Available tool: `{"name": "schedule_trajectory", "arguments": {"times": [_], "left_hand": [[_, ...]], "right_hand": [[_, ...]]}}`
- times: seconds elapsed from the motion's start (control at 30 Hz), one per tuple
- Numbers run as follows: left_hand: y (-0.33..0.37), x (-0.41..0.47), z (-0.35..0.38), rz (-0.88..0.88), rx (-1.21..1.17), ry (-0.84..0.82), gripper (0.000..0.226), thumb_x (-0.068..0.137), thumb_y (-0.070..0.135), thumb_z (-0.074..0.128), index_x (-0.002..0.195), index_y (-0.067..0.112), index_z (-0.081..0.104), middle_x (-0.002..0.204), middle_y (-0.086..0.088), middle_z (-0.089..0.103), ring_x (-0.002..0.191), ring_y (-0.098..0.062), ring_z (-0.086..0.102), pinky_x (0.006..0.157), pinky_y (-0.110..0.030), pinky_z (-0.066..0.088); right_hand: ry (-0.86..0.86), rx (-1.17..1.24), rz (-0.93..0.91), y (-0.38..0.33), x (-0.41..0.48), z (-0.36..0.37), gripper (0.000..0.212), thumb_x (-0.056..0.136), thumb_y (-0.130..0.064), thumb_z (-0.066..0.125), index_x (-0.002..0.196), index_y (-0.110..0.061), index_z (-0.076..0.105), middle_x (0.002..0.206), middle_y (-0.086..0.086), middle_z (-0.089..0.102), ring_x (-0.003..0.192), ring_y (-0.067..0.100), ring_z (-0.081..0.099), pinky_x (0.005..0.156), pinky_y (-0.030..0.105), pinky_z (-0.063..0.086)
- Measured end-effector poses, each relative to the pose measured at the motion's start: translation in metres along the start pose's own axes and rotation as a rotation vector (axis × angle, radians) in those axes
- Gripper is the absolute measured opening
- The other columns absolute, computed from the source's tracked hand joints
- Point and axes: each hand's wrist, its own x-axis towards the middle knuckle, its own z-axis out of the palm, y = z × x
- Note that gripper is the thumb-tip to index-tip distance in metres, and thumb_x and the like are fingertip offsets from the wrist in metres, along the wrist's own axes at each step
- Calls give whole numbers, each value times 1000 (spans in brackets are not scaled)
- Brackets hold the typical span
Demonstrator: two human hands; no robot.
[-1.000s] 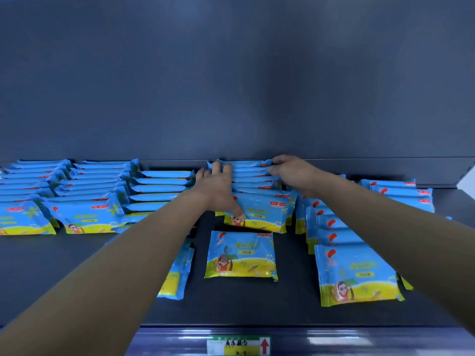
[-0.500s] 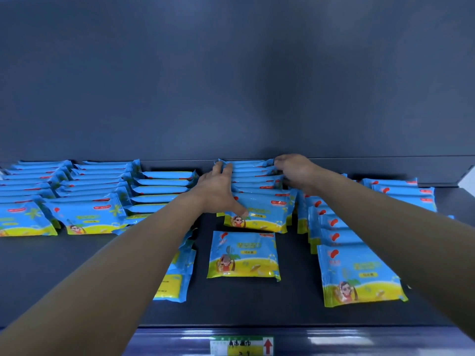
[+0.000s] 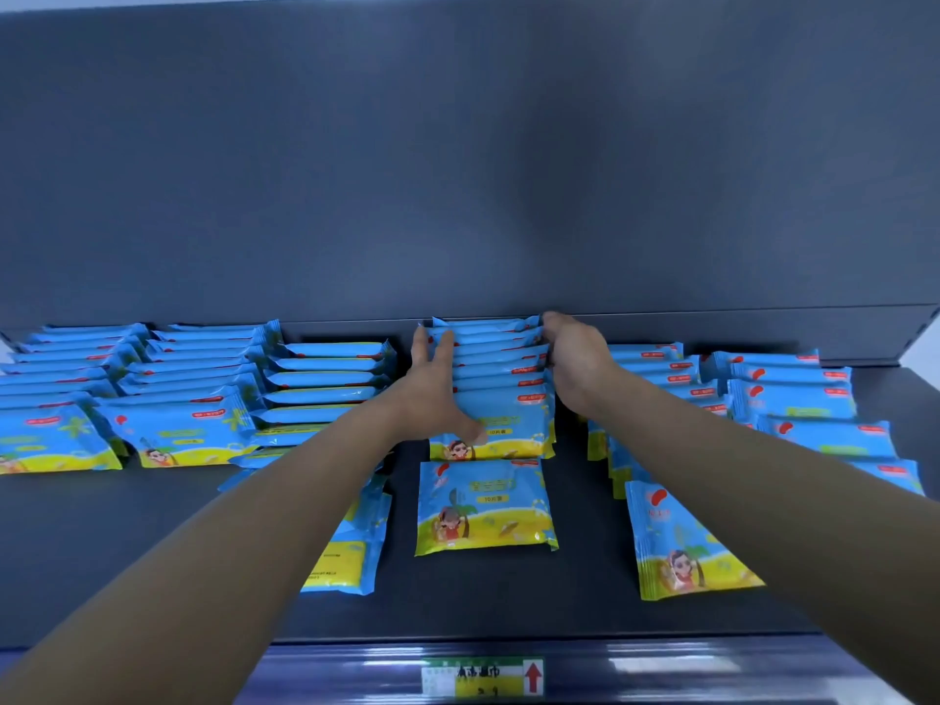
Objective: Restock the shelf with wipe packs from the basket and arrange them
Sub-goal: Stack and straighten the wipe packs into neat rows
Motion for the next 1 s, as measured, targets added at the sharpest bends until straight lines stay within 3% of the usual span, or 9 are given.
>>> {"name": "schedule_trajectory", "arguments": {"times": [0.07,0.17,0.3,0.37,0.43,0.57,0.73,0.87,1.0], "left_hand": [[1,-2,2,11,67,14,135,60,35,86,146,24,-17,149,-1,-36,141,-27,22,98,-27,36],[2,-3,3,32,94,76,130,63,32,84,147,19,-14,152,-4,-30,137,-25,30,89,-23,38],[0,-5,3,42,103,45,130,63,34,84,147,22,-15,151,0,-31,138,-23,30,86,-22,38],[1,-6,3,41,151,53,130,63,36,83,147,20,-15,152,-3,-29,137,-26,30,93,-26,39],[4,-6,4,48,182,81,126,66,38,81,147,18,-13,154,-7,-24,138,-28,28,101,-31,38],[5,-10,3,60,229,113,124,65,43,81,149,16,-6,155,-8,-17,143,-28,15,112,-38,31],[4,-19,-2,72,188,81,121,67,38,81,149,19,-6,155,-3,-18,145,-25,5,115,-38,24],[7,-26,-8,58,86,118,116,70,31,80,149,17,-3,157,-3,-11,142,-24,18,109,-31,29],[8,-34,-13,91,-4,179,105,73,21,78,149,15,6,155,-4,12,138,-22,28,105,-27,31]], "right_hand": [[-35,110,10,2,-2,-2,37,98,-28,43,118,0,56,113,19,64,101,35,64,92,50,51],[-104,233,12,6,-3,-1,40,98,-32,44,122,-1,55,115,20,64,100,36,65,85,51,54],[-135,307,6,10,2,-6,35,98,-34,45,98,-2,60,77,12,74,60,24,71,46,32,55],[-158,272,11,10,0,-8,39,98,-36,43,94,-2,61,66,9,73,55,22,71,42,30,53],[-156,219,20,10,-1,-9,39,98,-37,42,97,-3,62,72,10,74,61,23,72,48,32,56],[-28,-165,-181,6,-2,-8,23,99,-21,39,111,-11,56,100,8,62,90,20,59,84,36,50],[37,-530,-390,8,-14,-15,38,94,0,40,130,-11,48,117,5,58,96,20,60,84,34,49],[12,-632,-423,9,-24,-19,35,94,-4,42,128,-10,50,114,6,61,85,15,60,67,28,50],[50,-639,-454,8,-34,-24,36,95,-4,39,129,-11,49,115,6,58,89,17,56,74,30,47]]}}
